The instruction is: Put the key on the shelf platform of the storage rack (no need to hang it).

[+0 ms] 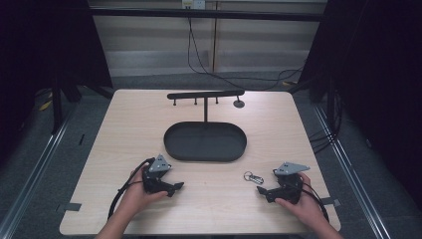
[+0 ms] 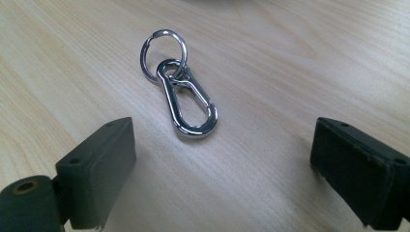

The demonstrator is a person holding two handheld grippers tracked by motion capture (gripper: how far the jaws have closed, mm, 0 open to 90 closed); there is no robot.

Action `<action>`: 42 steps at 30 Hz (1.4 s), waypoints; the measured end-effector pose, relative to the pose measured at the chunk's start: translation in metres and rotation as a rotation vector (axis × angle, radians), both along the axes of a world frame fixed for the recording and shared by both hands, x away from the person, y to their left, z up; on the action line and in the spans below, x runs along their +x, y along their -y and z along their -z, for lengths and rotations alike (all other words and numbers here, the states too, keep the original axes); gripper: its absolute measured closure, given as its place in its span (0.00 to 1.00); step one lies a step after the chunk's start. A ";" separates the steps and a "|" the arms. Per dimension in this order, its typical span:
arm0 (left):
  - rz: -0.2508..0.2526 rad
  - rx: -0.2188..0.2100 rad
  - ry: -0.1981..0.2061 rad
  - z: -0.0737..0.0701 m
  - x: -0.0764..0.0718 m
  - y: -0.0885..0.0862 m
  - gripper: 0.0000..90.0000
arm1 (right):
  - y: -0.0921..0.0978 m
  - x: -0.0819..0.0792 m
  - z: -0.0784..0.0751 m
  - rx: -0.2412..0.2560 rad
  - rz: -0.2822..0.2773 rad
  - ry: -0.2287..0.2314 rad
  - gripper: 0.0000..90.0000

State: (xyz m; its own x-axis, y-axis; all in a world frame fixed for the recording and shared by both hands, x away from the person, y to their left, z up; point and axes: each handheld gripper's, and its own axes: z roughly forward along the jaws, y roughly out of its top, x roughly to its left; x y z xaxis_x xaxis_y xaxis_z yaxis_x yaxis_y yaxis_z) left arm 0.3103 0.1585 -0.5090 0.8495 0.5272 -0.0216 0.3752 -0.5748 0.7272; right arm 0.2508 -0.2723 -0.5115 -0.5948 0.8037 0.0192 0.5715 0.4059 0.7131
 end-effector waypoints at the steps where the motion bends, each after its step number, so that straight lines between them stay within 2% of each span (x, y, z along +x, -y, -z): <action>1: 0.001 0.000 -0.001 0.000 0.000 0.000 0.19 | -0.001 0.000 0.000 0.003 0.002 -0.004 0.09; 6: -0.002 -0.013 -0.008 0.001 -0.001 0.001 0.18 | -0.003 0.003 -0.003 -0.019 -0.001 -0.028 0.09; 8: 0.002 -0.004 -0.006 0.000 0.000 0.001 0.17 | -0.006 0.005 -0.007 -0.049 0.006 -0.067 0.10; 9: 0.002 -0.004 -0.006 0.000 0.000 0.001 0.17 | -0.006 0.005 -0.007 -0.049 0.006 -0.067 0.10; 11: 0.001 -0.006 -0.007 0.000 0.000 0.001 0.17 | -0.008 0.007 -0.010 -0.067 -0.004 -0.089 0.14; 12: 0.003 -0.006 -0.007 0.001 0.000 0.001 0.17 | -0.010 0.009 -0.013 -0.083 -0.008 -0.123 0.16; 16: 0.005 -0.003 -0.007 0.000 0.000 0.001 0.17 | -0.012 0.011 -0.018 -0.110 -0.030 -0.160 0.23; 17: 0.005 -0.003 -0.007 0.000 0.000 0.001 0.17 | -0.012 0.011 -0.018 -0.110 -0.030 -0.160 0.23; 19: 0.005 0.000 -0.007 0.000 0.000 0.001 0.17 | -0.013 0.013 -0.022 -0.094 -0.054 -0.202 0.27; 21: 0.005 0.002 -0.007 0.000 0.000 0.001 0.17 | -0.014 0.014 -0.024 -0.088 -0.061 -0.216 0.28; 24: 0.005 0.000 -0.007 0.000 0.000 0.001 0.17 | -0.022 0.018 -0.030 -0.134 -0.099 -0.250 0.29; 26: 0.004 0.003 -0.007 0.000 0.000 0.001 0.17 | -0.023 0.020 -0.032 -0.133 -0.108 -0.259 0.31; 31: 0.004 0.002 -0.007 0.000 0.000 0.001 0.17 | -0.029 0.027 -0.039 -0.170 -0.118 -0.298 0.36; 32: 0.004 0.002 -0.007 0.000 0.000 0.001 0.17 | -0.032 0.030 -0.041 -0.186 -0.121 -0.312 0.39; 34: 0.005 0.003 -0.006 0.000 0.000 0.001 0.17 | -0.033 0.032 -0.041 -0.196 -0.128 -0.321 0.41; 40: 0.004 0.002 -0.007 0.000 0.000 0.001 0.17 | -0.047 0.044 -0.041 -0.286 -0.160 -0.370 0.52; 42: 0.004 0.002 -0.007 0.000 0.000 0.001 0.17 | -0.050 0.048 -0.042 -0.285 -0.167 -0.382 0.54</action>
State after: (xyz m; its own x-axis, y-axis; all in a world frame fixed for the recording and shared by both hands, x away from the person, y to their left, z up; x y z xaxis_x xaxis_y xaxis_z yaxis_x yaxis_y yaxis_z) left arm 0.3099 0.1576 -0.5092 0.8514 0.5238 -0.0261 0.3778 -0.5780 0.7233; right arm 0.2984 -0.2228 -0.4695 -0.7088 0.7034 0.0543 0.6809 0.6619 0.3134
